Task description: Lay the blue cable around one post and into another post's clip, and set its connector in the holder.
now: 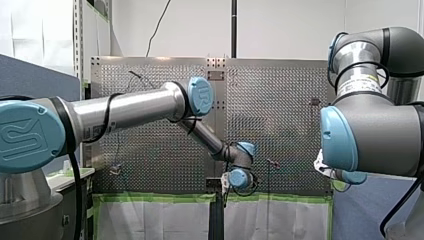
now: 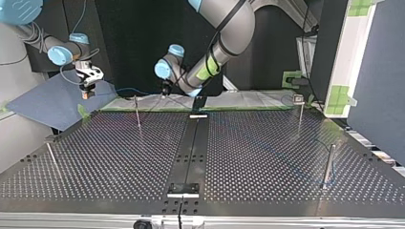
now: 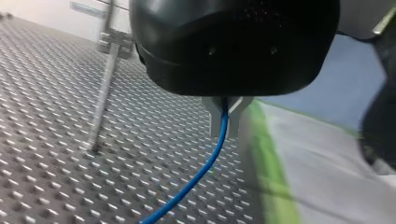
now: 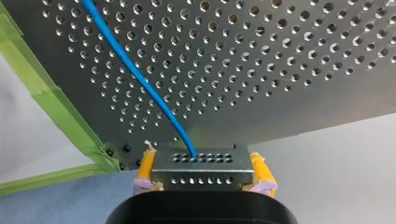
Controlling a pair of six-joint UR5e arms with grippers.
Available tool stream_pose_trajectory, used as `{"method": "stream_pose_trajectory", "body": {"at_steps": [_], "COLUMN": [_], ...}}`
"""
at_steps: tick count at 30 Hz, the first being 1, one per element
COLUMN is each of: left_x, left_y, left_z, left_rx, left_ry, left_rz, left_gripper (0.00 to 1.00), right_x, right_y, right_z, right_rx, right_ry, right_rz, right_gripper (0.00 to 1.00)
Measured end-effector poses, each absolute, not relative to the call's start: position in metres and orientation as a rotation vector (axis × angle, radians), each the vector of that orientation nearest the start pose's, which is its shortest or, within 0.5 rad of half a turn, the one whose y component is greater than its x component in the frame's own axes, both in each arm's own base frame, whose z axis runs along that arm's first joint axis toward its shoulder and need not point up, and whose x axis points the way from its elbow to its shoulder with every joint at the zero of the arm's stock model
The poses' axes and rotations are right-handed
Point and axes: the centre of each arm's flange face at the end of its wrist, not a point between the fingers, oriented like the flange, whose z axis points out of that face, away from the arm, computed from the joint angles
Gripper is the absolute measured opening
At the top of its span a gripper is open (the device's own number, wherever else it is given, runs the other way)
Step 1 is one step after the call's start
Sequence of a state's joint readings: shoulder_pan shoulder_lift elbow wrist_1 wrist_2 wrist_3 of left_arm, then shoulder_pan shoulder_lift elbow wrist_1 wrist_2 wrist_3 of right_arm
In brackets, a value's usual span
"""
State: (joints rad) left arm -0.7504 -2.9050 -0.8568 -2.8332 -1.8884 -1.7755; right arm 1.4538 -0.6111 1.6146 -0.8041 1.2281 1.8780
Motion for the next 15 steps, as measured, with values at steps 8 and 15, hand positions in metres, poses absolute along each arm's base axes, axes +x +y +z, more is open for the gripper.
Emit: {"method": "stream_pose_trajectory", "body": {"at_steps": [8,15], "left_x": [0.511,0.514], "left_y": [-0.601,-0.604], "left_z": [-0.103,-0.091], "left_rx": [0.278,0.284], "left_ry": [1.895,1.88], "left_rz": [-0.357,-0.355], "left_gripper": [0.0,0.0], "right_x": [0.088,0.087], "right_y": [-0.651,-0.653], "right_z": [-0.043,-0.056], "right_rx": [1.331,1.352], "right_ry": [-1.548,-1.568], "right_rz": [1.507,1.485], "right_gripper": [0.0,0.0]}}
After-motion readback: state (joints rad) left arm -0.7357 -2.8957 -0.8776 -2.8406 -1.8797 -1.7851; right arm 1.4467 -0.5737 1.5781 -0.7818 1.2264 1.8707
